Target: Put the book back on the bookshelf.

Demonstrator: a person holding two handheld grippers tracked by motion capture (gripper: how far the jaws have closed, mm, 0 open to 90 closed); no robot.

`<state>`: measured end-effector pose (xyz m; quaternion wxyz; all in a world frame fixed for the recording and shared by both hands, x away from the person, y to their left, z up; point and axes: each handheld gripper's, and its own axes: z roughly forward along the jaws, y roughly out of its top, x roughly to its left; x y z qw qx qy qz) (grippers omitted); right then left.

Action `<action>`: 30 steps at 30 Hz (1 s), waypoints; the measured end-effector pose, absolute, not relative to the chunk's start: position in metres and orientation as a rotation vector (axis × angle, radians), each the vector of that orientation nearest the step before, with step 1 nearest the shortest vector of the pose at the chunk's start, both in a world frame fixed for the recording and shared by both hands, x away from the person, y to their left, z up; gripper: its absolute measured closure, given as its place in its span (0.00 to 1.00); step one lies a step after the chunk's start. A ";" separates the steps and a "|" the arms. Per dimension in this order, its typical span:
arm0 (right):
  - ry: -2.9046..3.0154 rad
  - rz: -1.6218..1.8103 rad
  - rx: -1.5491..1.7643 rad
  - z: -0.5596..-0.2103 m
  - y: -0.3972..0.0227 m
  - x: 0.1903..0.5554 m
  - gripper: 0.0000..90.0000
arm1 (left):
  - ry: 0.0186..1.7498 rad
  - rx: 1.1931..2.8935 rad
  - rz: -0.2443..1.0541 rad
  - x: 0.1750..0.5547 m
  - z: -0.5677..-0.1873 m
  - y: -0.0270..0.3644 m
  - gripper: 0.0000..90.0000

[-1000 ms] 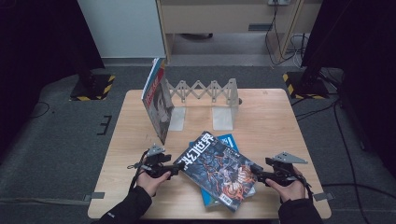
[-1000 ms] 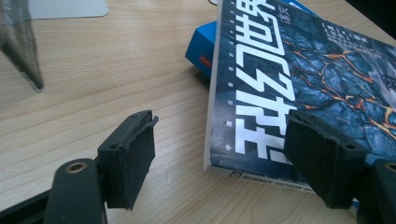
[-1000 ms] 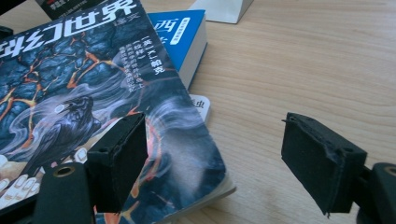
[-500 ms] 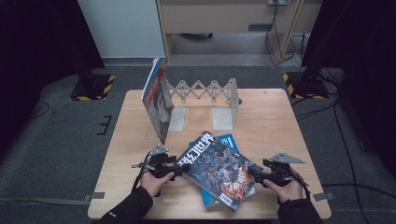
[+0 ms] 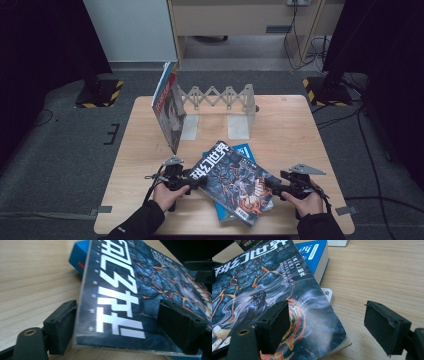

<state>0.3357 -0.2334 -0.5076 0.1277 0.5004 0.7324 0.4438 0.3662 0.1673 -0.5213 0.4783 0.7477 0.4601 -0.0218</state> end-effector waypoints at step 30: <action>2.095 1.342 1.481 -0.513 -0.234 0.334 0.25 | 1.141 1.813 -0.039 0.357 -0.506 0.173 0.35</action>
